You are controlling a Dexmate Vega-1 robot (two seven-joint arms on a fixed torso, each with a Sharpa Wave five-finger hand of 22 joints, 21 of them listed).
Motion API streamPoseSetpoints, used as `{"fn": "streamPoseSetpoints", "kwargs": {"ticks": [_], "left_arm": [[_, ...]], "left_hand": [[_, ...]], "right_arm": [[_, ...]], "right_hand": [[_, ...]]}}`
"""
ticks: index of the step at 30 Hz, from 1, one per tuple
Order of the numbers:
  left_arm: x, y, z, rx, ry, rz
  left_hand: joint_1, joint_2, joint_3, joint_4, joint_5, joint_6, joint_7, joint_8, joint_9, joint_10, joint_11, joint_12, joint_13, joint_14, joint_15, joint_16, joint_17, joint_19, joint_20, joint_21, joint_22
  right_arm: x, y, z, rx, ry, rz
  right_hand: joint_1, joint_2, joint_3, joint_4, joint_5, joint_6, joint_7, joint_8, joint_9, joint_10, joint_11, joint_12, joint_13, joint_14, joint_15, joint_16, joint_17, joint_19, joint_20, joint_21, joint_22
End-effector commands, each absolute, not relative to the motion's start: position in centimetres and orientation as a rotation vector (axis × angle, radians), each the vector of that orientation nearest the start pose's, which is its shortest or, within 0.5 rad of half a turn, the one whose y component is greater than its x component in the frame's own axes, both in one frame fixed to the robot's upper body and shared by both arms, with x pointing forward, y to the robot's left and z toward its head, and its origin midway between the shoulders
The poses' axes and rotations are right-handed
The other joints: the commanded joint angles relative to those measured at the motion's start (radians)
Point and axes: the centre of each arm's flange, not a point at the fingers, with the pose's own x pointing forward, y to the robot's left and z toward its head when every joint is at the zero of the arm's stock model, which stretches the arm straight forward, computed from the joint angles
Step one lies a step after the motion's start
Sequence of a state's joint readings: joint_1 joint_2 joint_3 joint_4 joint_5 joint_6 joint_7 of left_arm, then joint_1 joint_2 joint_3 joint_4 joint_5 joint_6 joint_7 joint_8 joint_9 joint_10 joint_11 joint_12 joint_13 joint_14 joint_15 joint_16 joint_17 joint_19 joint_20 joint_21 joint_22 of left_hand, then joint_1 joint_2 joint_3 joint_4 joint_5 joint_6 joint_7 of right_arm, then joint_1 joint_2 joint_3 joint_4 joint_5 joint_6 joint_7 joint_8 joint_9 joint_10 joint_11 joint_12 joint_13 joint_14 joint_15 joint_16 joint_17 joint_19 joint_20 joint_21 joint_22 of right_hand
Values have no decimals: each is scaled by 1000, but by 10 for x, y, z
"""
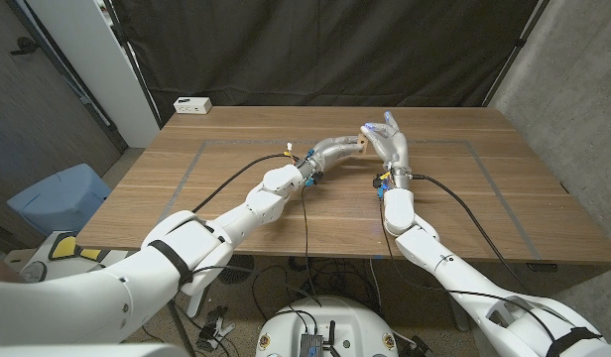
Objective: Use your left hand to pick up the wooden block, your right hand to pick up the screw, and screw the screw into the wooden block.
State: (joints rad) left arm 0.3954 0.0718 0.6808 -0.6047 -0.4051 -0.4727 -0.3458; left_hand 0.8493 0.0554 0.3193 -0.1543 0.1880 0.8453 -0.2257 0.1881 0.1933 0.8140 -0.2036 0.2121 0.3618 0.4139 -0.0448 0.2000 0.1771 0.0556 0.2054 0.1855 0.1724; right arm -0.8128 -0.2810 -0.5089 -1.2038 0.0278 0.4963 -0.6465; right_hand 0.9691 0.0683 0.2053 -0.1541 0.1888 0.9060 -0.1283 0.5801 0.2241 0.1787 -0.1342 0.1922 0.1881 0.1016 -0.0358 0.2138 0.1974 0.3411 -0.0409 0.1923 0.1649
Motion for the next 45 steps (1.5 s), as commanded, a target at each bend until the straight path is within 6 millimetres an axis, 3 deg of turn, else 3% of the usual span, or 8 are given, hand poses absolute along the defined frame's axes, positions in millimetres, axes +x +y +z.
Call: {"fn": "streamPoseSetpoints", "kwargs": {"ticks": [1, 32, 45], "left_arm": [[709, 55, -6, 249, -550, -675], [717, 54, -7, 246, -501, -664], [719, 51, -5, 252, -479, -659]], "left_hand": [[-3, 0, 4, 4, 7, 22, 2, 11, 3, 8, 2, 3, 3, 7, -22, 2, 2, 3, 6, 7, 3], [-2, 0, 6, 3, 7, 23, 2, 11, 3, 7, 2, 3, 3, 7, -22, 2, 2, 3, 6, 6, 3], [-3, 1, 6, 4, 7, 22, 2, 11, 3, 6, 3, 3, 3, 7, -21, 3, 3, 3, 6, 6, 3]], "right_arm": [[632, -187, -40, -141, -857, -199], [638, -184, -36, -167, -836, -179], [641, -185, -35, -168, -823, -175]], "right_hand": [[11, 0, -1, 4, 7, 25, -18, 15, 7, 9, 1, 2, 3, -1, -9, 1, 5, -3, -21, 1, 6], [10, 0, -4, 6, 6, 21, -18, 16, 7, 6, 2, 1, 3, -4, -9, 0, 5, -6, -20, 0, 6], [3, -4, -8, 8, 5, -3, -21, 8, 7, -3, 14, -2, 3, -10, -2, -2, 6, -9, -18, -1, 6]]}}
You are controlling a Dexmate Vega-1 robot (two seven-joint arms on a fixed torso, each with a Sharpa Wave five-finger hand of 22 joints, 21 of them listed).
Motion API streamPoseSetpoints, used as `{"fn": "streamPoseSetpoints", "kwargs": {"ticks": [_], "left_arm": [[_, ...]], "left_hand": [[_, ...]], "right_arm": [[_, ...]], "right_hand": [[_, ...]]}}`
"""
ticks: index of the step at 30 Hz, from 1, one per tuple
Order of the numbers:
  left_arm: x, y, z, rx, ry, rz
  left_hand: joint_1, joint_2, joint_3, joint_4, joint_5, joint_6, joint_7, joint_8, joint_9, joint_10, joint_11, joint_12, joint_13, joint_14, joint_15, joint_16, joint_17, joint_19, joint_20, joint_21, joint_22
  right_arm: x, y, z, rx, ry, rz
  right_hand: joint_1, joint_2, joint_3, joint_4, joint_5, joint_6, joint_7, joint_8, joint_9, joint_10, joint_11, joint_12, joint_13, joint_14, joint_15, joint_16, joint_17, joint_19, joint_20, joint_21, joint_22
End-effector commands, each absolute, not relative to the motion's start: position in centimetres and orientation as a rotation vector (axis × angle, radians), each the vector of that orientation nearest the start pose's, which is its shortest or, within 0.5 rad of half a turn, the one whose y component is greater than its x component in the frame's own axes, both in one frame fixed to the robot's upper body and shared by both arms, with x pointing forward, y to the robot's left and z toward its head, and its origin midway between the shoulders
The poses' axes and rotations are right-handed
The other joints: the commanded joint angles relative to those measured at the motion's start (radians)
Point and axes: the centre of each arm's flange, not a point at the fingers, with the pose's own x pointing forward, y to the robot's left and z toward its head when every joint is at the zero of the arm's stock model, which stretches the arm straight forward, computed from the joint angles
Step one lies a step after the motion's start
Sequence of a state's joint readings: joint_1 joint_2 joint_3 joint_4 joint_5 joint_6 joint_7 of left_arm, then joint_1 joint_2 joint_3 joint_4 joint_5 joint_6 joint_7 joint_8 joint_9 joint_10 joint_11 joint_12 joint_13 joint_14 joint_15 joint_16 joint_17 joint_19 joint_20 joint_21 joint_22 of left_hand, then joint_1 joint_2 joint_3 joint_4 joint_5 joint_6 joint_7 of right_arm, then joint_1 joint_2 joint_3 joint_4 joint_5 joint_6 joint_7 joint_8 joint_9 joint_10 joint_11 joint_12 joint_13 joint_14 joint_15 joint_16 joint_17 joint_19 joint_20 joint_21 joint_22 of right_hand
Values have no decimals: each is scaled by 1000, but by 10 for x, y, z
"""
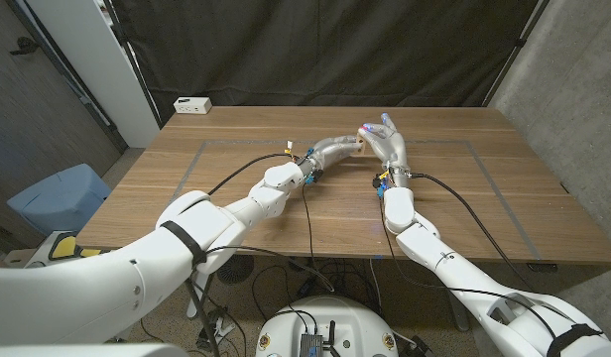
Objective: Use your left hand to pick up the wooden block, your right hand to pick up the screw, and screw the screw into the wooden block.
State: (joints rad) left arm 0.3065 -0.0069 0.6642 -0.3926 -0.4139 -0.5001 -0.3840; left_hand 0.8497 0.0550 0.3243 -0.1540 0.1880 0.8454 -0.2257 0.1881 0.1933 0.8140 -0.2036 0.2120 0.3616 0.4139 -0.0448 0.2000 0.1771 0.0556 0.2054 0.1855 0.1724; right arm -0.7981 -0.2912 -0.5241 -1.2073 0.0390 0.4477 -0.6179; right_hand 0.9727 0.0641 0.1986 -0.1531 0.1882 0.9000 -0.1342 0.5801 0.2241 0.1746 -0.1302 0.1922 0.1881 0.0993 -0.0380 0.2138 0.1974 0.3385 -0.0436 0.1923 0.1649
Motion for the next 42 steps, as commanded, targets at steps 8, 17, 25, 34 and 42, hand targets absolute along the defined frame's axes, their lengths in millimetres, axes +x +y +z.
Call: {"fn": "streamPoseSetpoints", "kwargs": {"ticks": [8, 17, 25, 34, 42], "left_arm": [[720, 51, -5, 254, -476, -658], [721, 50, -5, 250, -463, -650], [723, 49, -5, 249, -446, -642], [726, 48, -4, 248, -425, -632], [728, 49, -4, 247, -408, -623]], "left_hand": [[-3, 3, 1, 3, 8, 20, 2, 10, 3, 6, 4, 3, 4, 7, -21, 2, 3, 4, 6, 6, 3], [-2, 3, 2, 3, 8, 16, 2, 9, 3, 7, 8, 3, 4, 9, -21, 3, 2, 4, 6, 6, 3], [-1, 3, 2, 3, 8, 9, 2, 7, 3, 8, 7, 4, 4, 10, -20, 3, 2, 4, 6, 7, 3], [1, 5, 3, 3, 8, 7, 2, 8, 3, 10, 7, 5, 4, 11, -17, 3, 3, 5, 6, 7, 3], [1, 5, 3, 2, 8, -1, 2, 6, 3, 9, 10, 4, 5, 10, -20, 3, 3, 6, 6, 7, 3]], "right_arm": [[642, -185, -34, -170, -817, -168], [643, -186, -33, -170, -813, -168], [644, -187, -34, -167, -810, -172], [646, -188, -34, -168, -803, -168], [648, -187, -35, -164, -799, -155]], "right_hand": [[-10, -5, -7, 10, 5, -18, -17, 0, 7, -5, 15, -3, 3, -12, 7, -4, 5, -8, -11, -1, 6], [-24, -17, -16, 13, 5, -44, -14, -6, 11, -9, 29, -3, 4, -15, 14, -5, 5, -10, -5, -1, 6], [-41, -34, -28, 16, 4, -65, -5, -16, 7, -12, 32, -2, 4, -14, 17, -5, 5, -10, -2, -1, 6], [-61, -48, -40, 21, 7, -95, -4, -31, 1, -26, 43, -5, 5, -19, 23, -6, 6, -15, 1, -2, 6], [-87, -64, -54, 27, 10, -138, -5, -51, -5, -40, 61, -7, 5, -30, 26, -9, 7, -27, 4, -4, 6]]}}
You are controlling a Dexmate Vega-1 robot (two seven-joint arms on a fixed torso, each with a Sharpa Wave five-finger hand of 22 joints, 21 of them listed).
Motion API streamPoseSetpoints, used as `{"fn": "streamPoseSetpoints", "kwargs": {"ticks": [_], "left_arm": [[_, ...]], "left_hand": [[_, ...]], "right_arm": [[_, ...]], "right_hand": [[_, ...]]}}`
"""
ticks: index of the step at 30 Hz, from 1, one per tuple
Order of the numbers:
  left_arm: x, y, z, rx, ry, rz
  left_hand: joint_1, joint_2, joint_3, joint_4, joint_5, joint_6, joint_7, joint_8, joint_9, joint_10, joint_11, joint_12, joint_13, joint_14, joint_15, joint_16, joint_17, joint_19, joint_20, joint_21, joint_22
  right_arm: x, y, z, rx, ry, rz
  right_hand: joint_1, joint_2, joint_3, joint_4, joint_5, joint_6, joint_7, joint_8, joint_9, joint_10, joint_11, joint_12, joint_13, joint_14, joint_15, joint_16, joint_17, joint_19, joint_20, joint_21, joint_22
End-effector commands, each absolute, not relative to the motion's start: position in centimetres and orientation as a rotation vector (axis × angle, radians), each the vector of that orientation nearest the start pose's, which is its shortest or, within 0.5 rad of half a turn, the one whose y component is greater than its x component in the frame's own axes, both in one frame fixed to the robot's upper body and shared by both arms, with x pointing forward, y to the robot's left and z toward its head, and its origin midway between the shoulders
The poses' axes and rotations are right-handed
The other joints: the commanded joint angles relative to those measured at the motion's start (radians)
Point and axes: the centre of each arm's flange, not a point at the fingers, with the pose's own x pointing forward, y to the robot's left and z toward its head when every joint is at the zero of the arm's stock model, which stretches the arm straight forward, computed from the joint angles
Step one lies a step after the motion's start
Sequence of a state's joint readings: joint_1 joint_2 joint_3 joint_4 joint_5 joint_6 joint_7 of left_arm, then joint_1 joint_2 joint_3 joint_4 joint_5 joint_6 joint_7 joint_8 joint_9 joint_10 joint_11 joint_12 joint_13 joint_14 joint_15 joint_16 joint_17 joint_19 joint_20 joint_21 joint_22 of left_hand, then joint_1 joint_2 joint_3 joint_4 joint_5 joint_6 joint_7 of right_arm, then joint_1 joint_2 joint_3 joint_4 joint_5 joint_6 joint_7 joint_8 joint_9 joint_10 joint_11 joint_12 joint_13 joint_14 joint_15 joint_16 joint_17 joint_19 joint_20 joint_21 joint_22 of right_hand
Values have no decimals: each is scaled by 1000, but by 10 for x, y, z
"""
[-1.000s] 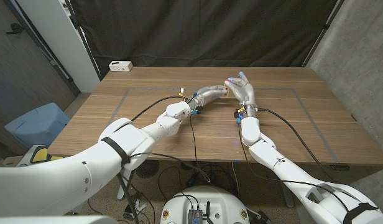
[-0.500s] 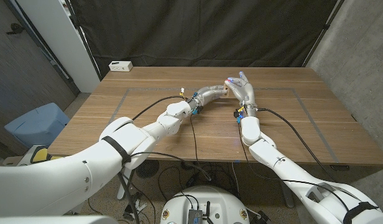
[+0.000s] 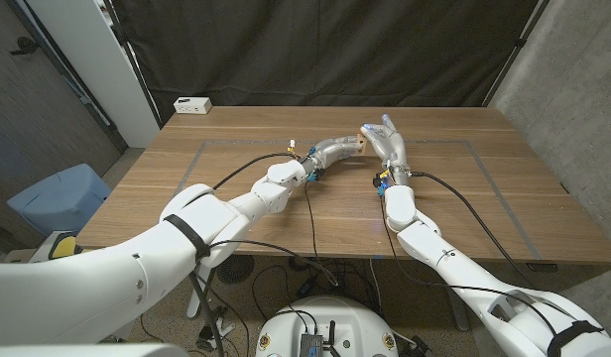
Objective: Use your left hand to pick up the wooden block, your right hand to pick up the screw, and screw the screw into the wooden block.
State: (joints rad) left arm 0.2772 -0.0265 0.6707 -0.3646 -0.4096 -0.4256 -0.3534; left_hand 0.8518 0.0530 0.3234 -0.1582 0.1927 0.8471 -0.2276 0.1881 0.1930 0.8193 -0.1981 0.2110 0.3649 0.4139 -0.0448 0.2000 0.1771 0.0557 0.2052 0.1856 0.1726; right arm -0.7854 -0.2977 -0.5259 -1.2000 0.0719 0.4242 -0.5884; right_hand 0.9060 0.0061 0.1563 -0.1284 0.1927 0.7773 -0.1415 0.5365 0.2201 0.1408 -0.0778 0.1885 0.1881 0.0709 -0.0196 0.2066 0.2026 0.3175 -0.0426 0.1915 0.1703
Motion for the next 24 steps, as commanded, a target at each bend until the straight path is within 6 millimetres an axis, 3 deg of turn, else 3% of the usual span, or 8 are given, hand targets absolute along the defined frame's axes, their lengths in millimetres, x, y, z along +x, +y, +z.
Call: {"fn": "streamPoseSetpoints", "kwargs": {"ticks": [1, 16, 24], "left_arm": [[728, 49, -4, 247, -406, -622], [728, 49, -1, 255, -406, -618], [727, 48, 1, 269, -418, -625]], "left_hand": [[-1, 7, 4, 6, 4, -4, 4, 5, 3, 3, 5, 5, 2, 10, -21, 3, 3, 5, 6, 7, 2], [-2, 7, 3, 7, 3, -8, 4, 6, 3, 2, 3, 5, 2, 11, -20, 3, 3, 5, 6, 6, 2], [0, 7, 3, 6, 4, -6, 4, 8, 3, 1, 0, 4, 1, 9, -20, 2, 2, 4, 7, 6, 2]], "right_arm": [[649, -187, -35, -165, -797, -154], [651, -190, -34, -167, -792, -118], [651, -193, -33, -172, -781, -99]], "right_hand": [[-27, -9, -14, 4, 7, -24, -1, -12, -2, -9, 10, -3, 6, -6, 10, -3, 2, -12, 7, -5, 1], [-105, -29, -44, 28, 11, -150, 26, -72, -8, -65, 49, -8, 8, -49, 28, -10, 4, -57, 19, -9, 2], [-143, -37, -57, 35, 16, -264, 57, -124, -9, -106, 63, -7, 9, -82, 37, -14, 4, -90, 23, -9, 2]]}}
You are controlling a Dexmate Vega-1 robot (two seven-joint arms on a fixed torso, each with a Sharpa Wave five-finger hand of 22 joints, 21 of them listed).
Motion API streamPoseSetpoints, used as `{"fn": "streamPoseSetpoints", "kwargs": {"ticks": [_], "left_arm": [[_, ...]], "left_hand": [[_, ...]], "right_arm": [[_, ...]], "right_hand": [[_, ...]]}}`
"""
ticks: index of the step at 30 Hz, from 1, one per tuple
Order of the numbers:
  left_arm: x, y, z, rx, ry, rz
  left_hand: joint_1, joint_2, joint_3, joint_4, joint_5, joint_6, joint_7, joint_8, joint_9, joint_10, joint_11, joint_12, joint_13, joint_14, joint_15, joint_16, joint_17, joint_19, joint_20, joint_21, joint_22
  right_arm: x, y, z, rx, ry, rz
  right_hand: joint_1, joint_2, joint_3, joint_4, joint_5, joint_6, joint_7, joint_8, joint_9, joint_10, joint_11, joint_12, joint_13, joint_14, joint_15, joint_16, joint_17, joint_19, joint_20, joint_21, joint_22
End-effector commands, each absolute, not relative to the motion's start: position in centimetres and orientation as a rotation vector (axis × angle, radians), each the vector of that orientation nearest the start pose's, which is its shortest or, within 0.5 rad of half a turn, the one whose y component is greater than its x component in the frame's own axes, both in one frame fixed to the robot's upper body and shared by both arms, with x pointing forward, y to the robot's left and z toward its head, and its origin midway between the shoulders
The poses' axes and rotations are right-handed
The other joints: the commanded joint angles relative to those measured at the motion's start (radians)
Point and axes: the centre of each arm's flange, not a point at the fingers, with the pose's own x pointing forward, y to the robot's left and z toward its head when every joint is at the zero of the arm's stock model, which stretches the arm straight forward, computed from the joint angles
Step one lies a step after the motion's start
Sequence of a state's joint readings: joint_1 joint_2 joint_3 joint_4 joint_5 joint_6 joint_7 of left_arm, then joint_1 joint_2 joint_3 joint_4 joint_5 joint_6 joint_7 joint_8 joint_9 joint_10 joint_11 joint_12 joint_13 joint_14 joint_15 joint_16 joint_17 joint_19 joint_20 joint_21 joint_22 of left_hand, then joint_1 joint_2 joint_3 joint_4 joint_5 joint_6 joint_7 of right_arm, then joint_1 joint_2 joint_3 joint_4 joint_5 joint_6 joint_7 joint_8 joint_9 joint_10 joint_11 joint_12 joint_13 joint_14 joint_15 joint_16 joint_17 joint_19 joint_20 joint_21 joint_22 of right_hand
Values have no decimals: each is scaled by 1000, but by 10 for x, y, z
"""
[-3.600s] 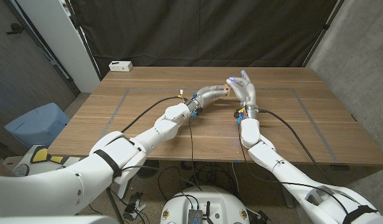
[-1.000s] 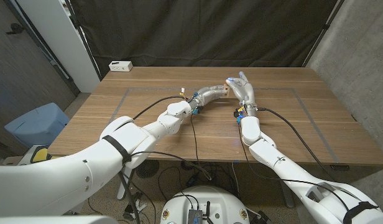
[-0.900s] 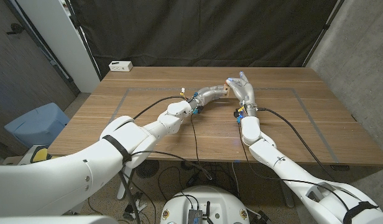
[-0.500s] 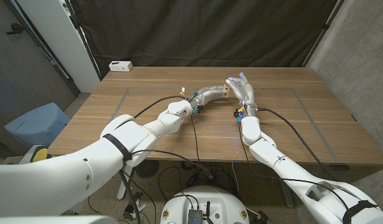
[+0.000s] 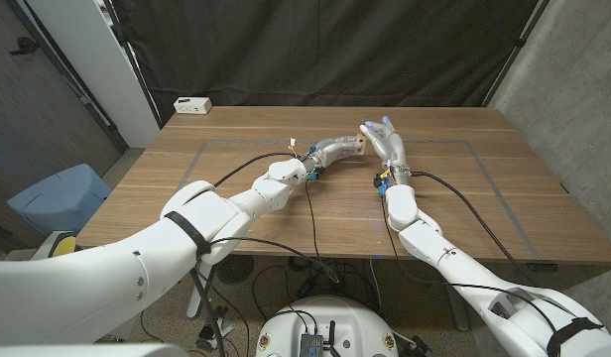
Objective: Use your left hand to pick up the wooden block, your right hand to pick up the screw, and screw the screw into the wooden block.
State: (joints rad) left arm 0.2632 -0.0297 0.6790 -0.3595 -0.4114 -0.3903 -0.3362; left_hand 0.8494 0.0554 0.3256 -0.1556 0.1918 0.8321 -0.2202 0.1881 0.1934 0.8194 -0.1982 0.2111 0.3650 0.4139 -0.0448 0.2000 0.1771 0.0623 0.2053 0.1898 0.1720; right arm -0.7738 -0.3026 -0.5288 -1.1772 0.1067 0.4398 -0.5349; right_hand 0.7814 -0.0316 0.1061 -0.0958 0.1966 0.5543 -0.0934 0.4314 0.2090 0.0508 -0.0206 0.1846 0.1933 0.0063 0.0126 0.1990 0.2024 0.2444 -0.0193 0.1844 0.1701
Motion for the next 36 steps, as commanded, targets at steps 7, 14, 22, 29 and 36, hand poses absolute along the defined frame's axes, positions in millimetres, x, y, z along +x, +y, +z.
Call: {"fn": "streamPoseSetpoints", "kwargs": {"ticks": [7, 14, 22, 29, 36], "left_arm": [[727, 49, 4, 281, -424, -628], [726, 50, 8, 302, -441, -629], [726, 54, 12, 307, -453, -632], [725, 55, 12, 310, -461, -635], [724, 57, 12, 314, -469, -642]], "left_hand": [[1, 3, 0, 4, 4, 13, -4, 10, 2, 0, 2, 4, 1, 8, -22, 2, 3, -2, 6, 2, 3], [1, 2, 0, 4, 4, 13, -4, 10, 2, 1, -1, 4, 0, 7, -22, 2, 3, -3, 6, 2, 3], [0, 2, -1, 5, 4, 13, -4, 10, 2, 1, -1, 3, -1, 7, -24, 2, 3, -3, 6, 2, 3], [0, 1, -1, 4, 3, 13, -4, 10, 2, 1, 1, 4, 0, 7, -25, 2, 3, -3, 6, 2, 3], [-1, 2, -2, 5, 3, 12, -4, 9, 2, 2, -3, 4, 0, 6, -24, 3, 3, -4, 6, 2, 3]], "right_arm": [[651, -196, -33, -183, -775, -82], [649, -202, -26, -213, -771, -63], [644, -210, -17, -272, -758, -39], [635, -218, -9, -349, -746, -11], [625, -223, -1, -423, -728, 6]], "right_hand": [[-35, 2, -10, 6, 13, -89, 23, -44, 2, -48, 17, -6, 5, -40, 17, -9, 3, -38, 5, -3, 2], [-52, 3, -14, 10, 12, -121, 35, -62, 2, -74, 25, -5, 5, -68, 30, -13, 3, -66, 13, -6, 3], [-68, 3, -18, 13, 10, -156, 65, -82, 3, -91, 45, -3, 5, -84, 31, -11, 2, -79, 12, -3, 3], [-73, 2, -19, 12, 9, -173, 81, -91, 3, -97, 51, -1, 5, -91, 30, -10, 1, -89, 10, -3, 3], [-66, 5, -15, 7, 8, -175, 89, -94, 3, -92, 59, 4, 5, -95, 34, -10, 0, -94, 11, -2, 3]]}}
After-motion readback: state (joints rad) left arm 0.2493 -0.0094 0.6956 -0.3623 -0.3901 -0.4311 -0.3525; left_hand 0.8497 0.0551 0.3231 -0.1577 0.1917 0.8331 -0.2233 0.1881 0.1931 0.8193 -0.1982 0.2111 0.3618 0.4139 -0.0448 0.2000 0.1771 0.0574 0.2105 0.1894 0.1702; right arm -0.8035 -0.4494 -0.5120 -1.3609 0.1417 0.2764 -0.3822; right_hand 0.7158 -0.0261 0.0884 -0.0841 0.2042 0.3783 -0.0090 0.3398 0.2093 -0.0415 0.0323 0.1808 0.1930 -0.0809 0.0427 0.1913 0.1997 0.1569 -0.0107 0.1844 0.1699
